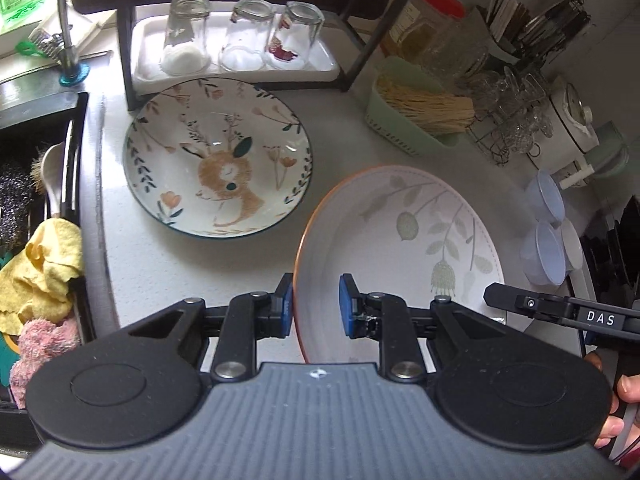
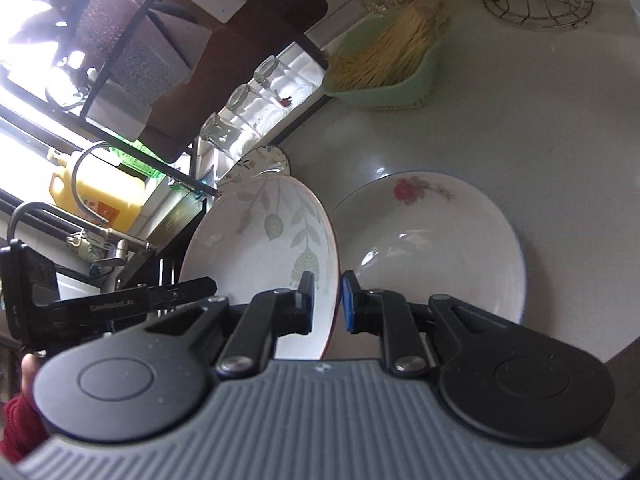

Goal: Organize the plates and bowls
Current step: 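Lift the leaf-pattern plate and carry it over the rose-pattern plate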

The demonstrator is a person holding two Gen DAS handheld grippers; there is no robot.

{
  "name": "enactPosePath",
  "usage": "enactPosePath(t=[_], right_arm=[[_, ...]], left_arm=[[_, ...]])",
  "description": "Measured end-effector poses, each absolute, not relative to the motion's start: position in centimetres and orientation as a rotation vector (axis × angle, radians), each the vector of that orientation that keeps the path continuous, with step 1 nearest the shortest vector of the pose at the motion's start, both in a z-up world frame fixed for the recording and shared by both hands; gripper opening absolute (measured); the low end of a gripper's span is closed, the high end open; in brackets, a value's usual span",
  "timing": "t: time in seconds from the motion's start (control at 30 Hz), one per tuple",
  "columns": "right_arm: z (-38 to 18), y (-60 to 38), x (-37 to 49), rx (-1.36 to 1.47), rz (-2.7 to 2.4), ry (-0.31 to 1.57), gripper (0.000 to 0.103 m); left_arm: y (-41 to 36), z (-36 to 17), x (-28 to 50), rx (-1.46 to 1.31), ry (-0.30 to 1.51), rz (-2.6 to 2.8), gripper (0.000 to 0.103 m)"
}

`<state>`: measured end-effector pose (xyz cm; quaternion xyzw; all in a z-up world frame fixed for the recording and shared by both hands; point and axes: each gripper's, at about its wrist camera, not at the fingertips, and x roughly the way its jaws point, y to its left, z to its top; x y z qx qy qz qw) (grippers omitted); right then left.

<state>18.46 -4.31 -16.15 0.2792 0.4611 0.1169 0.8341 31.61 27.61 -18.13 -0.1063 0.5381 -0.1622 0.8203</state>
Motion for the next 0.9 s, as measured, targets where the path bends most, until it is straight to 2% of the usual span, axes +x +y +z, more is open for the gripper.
enactPosePath(t=[0.33,0.9], right_arm=[[-18.3,-10.3,18.2,0.588,0.197,0.995,0.018],[-19.8,-12.6,19.6,0.568,0.186,1.019,0.018]], left_arm=[[19.5,-19.5,33.6,-0.101,1.205,-0.386,0.025],[15.4,-21.2,35.6,0.027,1.256,-0.338,0.026]])
